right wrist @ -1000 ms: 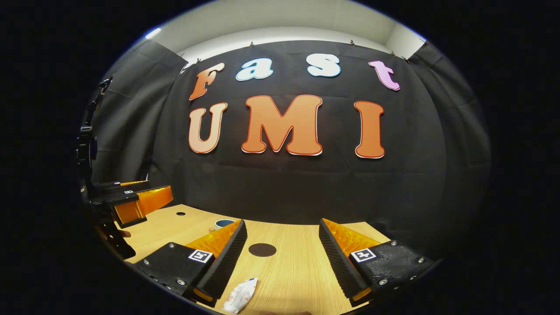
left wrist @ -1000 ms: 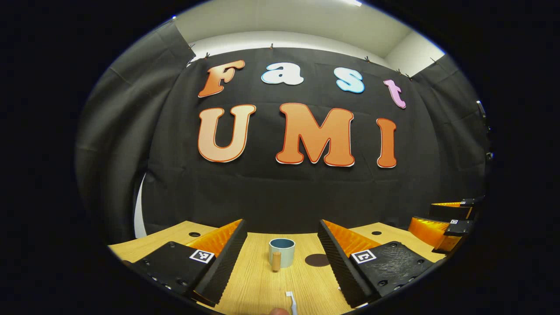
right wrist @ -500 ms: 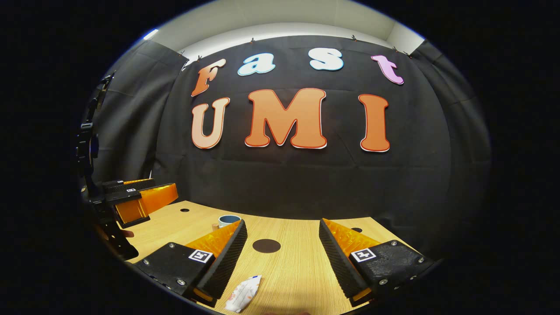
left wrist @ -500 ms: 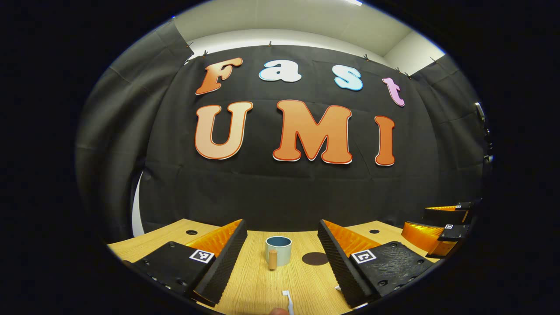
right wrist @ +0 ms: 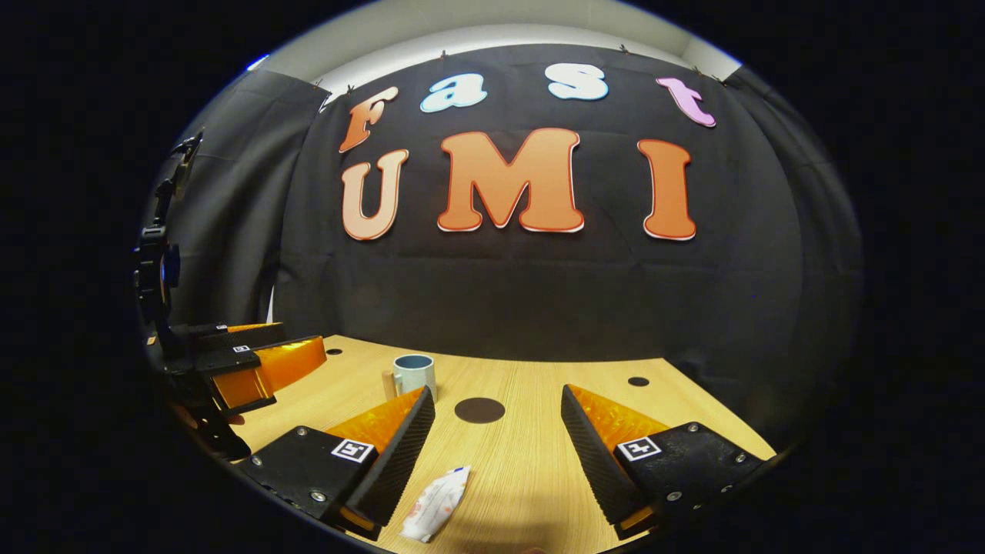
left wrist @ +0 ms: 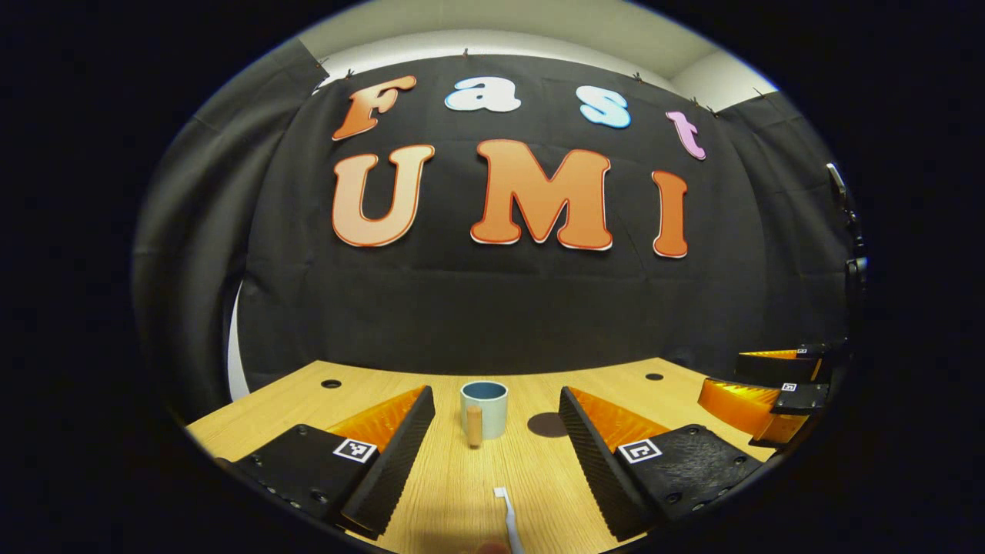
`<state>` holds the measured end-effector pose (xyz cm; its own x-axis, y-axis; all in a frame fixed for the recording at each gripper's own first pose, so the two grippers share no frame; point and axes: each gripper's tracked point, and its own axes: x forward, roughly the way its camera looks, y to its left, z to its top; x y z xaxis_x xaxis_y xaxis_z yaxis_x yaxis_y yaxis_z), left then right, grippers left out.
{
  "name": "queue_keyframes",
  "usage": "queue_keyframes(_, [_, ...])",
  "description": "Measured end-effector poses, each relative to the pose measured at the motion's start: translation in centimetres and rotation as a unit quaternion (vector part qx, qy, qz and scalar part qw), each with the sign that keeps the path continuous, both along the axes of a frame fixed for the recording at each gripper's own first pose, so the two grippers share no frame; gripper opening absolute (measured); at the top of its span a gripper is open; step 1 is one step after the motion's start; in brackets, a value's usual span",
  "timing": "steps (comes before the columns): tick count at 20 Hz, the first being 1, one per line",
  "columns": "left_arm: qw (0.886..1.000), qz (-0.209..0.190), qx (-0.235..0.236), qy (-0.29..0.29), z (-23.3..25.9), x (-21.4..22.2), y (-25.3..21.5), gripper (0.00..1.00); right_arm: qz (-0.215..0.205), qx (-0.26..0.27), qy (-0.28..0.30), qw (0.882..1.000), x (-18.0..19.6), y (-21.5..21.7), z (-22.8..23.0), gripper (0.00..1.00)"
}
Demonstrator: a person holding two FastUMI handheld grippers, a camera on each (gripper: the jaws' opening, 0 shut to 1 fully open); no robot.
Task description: Put the toothbrush and toothpaste on the desktop into the cup, then pick up the cup and place it on the coaster on the desktop.
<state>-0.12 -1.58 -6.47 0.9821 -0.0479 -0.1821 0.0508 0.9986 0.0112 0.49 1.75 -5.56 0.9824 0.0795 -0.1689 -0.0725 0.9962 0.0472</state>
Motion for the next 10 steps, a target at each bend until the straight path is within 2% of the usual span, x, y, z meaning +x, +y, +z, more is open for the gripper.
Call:
queue_keyframes(5, [0.998, -0.006, 0.005, 0.065, -4.7, -0.6, -0.1, 0.98, 0.016, 0.008, 0.070, 0.997, -0.3, 1.2, -4.6, 0.99])
queue_keyframes(10, [0.991, -0.007, 0.018, 0.130, -9.3, -1.6, 0.2, 0.98, 0.035, 0.002, 0.142, 0.989, -0.7, 3.0, -9.2, 0.98])
